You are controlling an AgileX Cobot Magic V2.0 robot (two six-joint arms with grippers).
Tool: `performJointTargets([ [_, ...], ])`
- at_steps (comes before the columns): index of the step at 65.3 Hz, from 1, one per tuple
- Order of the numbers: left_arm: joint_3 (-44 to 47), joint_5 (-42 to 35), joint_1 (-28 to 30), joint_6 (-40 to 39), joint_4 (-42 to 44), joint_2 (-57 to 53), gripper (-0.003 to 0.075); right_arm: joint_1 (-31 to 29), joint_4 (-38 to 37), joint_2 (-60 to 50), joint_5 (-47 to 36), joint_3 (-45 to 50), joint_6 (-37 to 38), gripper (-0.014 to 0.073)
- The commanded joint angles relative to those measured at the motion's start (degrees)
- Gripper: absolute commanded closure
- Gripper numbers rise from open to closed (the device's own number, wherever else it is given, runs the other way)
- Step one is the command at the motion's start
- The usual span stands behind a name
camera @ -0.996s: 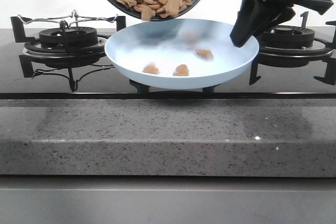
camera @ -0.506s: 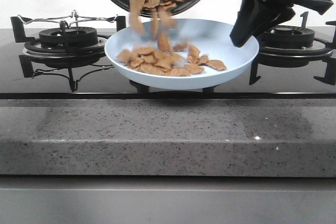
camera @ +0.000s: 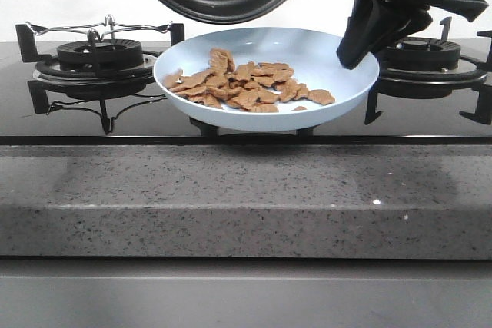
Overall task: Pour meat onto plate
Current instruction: 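Tilt the pan over the plate with the left gripper, pouring the meat, then return the empty pan onto its burner with the left gripper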
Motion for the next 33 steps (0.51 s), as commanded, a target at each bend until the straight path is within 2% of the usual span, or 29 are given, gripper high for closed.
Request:
performJointTargets([
  [1,-2.09,0.63,-0.36,-0.60,-5.37,-2.01,0.0741,-0.13,0.87,-1.78,-1.68,-1.51,-0.47,0.0661],
  [6,-2.09,-1.05,-0.23,-4.08,-6.82,-2.01,0.0741,-0.13,0.87,-1.78,-1.68,-1.51,-0.47,0.0661],
  [15,-2.09,-8.81,-0.16,-13.09,-9.95,-2.01,0.0741,-0.13,0.87,-1.78,-1.68,-1.51,-0.47,0.0661],
  [33,-2.09,-33.94,-0.16,-31.41,-18.02,-2.01,0.0741,-0.13,0.87,-1.78,-1.68,-1.51,-0.47,0.0661],
])
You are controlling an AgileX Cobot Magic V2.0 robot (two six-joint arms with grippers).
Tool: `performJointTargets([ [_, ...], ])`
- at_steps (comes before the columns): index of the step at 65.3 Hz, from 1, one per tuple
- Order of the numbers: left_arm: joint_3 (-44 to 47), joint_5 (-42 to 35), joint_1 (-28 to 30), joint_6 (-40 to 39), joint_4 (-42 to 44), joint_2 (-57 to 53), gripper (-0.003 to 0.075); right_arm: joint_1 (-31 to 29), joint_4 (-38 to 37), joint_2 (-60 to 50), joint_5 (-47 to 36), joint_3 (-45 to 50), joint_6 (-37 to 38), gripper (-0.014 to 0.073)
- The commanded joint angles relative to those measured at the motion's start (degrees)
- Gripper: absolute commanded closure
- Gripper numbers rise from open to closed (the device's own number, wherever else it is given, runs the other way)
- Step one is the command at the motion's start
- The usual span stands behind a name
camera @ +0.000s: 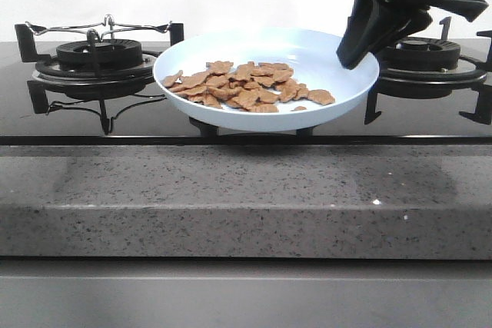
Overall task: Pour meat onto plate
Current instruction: 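Return the empty pan onto its burner with the left gripper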
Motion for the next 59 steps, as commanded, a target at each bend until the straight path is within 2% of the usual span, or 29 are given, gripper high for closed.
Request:
performJointTargets([
  [1,-2.09,-8.10,-0.16,-6.58,-6.55,-2.01,0.0741,-0.13,0.87,-1.78,-1.68,-1.51,-0.47,0.0661],
  [5,-2.09,-11.05,0.15,-8.26,-8.15,-1.66,0.0741,-0.13,0.87,-1.78,-1.68,-1.51,-0.47,0.0661],
  [12,-2.09,-8.88,3.18,-14.21,-8.80,-0.10,0.0741,-0.13,0.87,-1.78,-1.68,-1.51,-0.47,0.0661],
  [26,-2.20,6.69,14.88,-28.00,-8.80,6.02,0.0741,-0.13,0.87,-1.78,-1.68,-1.51,-0.47,0.0661],
  [34,-3.90,10.65,19.57,-33.09,-8.80,10.70,0.0741,-0.13,0.87,-1.78,-1.68,-1.51,-0.47,0.0661],
  [41,-6.26,13.62,21.73,-35.78,-8.80,14.56,0.0741,-0.13,0.87,-1.78,-1.68,-1.51,-0.47,0.0661],
  [59,-11.99,15.68,23.81,-40.05,-8.80,23.26,0.0741,-0.13,0.87,-1.78,-1.68,-1.51,-0.47,0.0661],
])
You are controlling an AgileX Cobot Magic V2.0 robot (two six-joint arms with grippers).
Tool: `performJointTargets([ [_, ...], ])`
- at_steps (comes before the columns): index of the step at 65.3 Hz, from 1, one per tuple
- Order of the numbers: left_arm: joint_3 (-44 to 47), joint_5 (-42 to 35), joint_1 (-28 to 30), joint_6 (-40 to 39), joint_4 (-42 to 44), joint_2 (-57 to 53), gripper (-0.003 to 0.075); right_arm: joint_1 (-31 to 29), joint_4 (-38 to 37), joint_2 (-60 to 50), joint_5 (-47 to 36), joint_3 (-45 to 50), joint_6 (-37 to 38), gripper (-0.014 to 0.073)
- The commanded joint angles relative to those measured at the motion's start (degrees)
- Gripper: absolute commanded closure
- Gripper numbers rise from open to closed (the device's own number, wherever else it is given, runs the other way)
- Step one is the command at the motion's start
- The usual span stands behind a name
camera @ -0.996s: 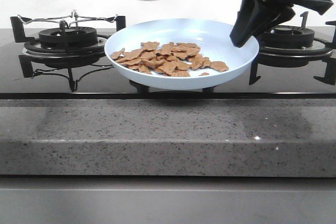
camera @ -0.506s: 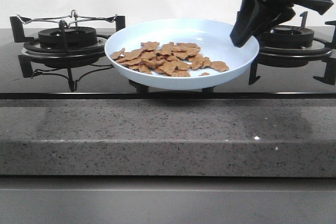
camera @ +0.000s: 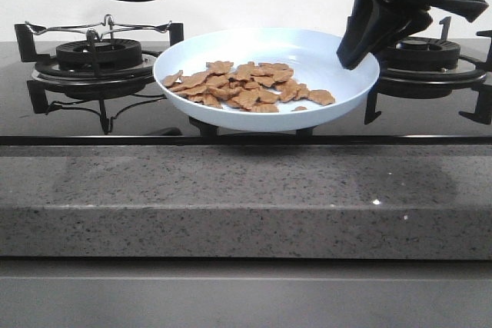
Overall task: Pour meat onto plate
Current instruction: 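Return the empty pan onto its burner with the left gripper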
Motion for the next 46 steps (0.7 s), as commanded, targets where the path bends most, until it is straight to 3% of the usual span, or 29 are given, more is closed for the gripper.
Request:
performJointTargets([
  [1,-3.41,3.39,0.49,-1.54,-5.18,-0.69,0.0741,-0.13,0.87,-1.78,-1.80,-1.51,-0.47,0.0661],
  [46,-4.72,3.94,2.24,-3.10,-4.70,7.13,0.0741,-0.13,0.87,-1.78,-1.80,-1.51,-0.47,0.0661],
])
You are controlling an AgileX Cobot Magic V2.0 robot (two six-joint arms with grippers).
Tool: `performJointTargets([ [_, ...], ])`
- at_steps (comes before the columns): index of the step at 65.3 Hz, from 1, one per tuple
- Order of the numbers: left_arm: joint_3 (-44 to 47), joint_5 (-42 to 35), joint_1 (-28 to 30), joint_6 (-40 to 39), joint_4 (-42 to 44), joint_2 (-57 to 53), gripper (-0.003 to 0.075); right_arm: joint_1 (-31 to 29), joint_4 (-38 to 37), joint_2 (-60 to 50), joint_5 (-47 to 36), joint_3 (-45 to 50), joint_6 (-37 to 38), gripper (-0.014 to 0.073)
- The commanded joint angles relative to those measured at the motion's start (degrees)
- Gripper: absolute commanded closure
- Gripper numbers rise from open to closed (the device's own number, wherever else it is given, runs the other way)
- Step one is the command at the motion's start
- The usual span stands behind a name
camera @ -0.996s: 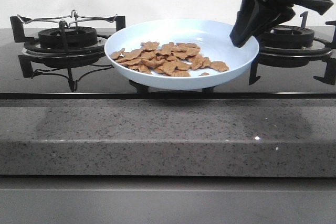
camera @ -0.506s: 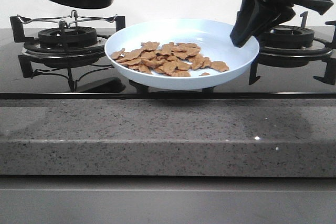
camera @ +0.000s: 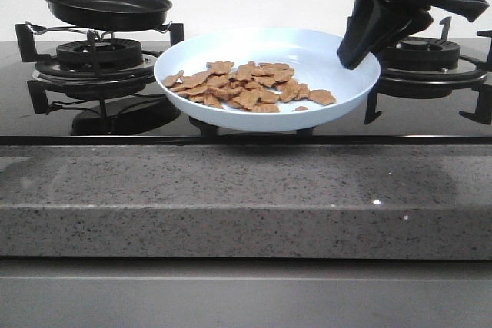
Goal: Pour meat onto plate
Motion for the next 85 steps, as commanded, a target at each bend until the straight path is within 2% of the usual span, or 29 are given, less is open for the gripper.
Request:
performJointTargets([
  [1,-2.06,1.29,0.24,-0.09,-3.97,-2.41,0.0741,-0.13,0.87,-1.78,-1.80,-1.51,-0.47,0.0661],
  [21,-2.06,1.06,1.38,-0.09,-0.53,-2.41,0.0740,-0.13,0.87,-1.78,-1.80,-1.51,-0.47,0.0661],
  [31,-2.06,4.86,1.38,-0.09,1.09,-2.41,0.0735,-0.13,0.87,-1.78,-1.80,-1.51,-0.47,0.0661],
  [35,-2.06,5.40,1.38,-0.09,1.09,-2.41,0.0697,-0.13,0.87,-1.78,-1.80,-1.51,-0.47,0.0661],
  [50,-2.06,5.53,2.47,-0.09,2.02,-2.41,0.0430,-0.13,0.87,-1.78,-1.80,-1.51,-0.47,0.0661],
  [59,-2.06,8.00,4.01,-0.09,2.44,-2.41,0.0328,-0.13,0.87,-1.78,-1.80,-1.51,-0.47,0.0661],
  [69,-2.06,11.41,6.16,-0.09,3.98,-2.64,0.0267,-0.13,0.87,-1.78,-1.80,-1.51,-0.47,0.0661],
  [85,-2.06,12.01,9.74,-3.14,14.94,-5.76,0.0265,-0.13,0.87,-1.78,-1.80,-1.51,-0.47,0.0661],
])
